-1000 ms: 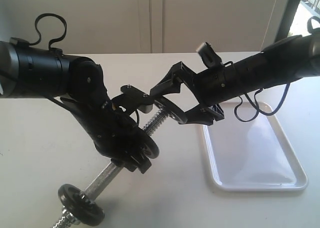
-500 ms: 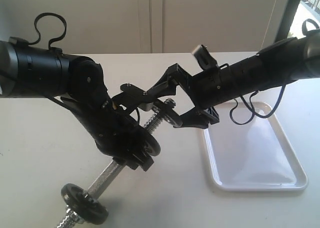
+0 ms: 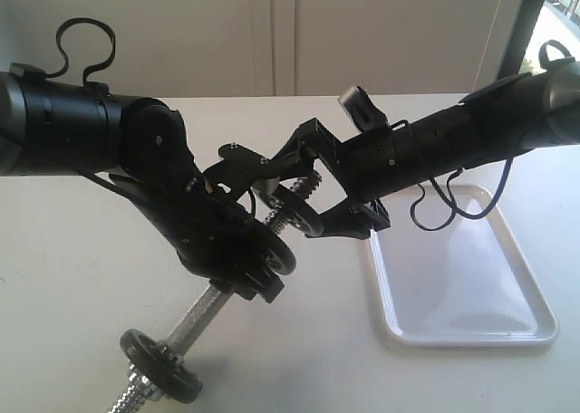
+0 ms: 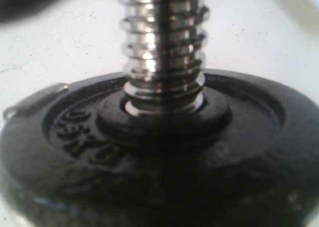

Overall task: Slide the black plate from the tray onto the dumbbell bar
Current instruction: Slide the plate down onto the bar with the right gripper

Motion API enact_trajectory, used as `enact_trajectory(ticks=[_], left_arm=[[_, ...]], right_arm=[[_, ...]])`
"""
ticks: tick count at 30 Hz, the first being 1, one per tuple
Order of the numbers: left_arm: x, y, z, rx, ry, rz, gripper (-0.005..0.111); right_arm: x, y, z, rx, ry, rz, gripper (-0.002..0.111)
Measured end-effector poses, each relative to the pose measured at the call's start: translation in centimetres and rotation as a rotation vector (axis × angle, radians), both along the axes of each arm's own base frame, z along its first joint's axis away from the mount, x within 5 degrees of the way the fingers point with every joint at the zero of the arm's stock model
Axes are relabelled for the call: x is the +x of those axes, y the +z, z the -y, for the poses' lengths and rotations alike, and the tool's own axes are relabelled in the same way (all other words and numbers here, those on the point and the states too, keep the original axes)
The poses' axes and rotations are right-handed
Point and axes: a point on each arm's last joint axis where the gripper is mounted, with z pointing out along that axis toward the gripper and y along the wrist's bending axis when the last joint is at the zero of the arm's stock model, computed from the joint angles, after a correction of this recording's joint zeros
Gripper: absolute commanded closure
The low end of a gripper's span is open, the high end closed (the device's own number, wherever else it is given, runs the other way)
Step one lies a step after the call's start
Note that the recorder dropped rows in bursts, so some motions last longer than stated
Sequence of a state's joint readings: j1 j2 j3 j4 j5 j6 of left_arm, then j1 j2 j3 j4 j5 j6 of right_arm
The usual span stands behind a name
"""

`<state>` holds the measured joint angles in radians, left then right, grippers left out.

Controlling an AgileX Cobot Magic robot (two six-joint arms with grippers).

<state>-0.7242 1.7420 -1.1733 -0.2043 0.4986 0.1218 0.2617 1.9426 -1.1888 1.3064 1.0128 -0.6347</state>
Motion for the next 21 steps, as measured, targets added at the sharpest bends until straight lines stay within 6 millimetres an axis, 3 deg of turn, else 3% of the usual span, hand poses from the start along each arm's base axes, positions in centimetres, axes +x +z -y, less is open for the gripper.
enact_trajectory(ticks=[5,16,21], left_arm=[[0.0,0.0,0.0,0.0,0.0,0.0,0.107],[0.01,0.0,-0.01,0.001,-0.001,0.001,0.107],[0.01,0.0,-0.01,0.001,-0.001,0.001,0.107]], right_arm=[[-0.01,0.02,-0.01,0.0,0.023,0.038,0.101],[0.09,0.09,0.01,0.003,0.057,0.116,0.035],[0.1,0.1,0.01,0.004,0.058,0.12,0.029]])
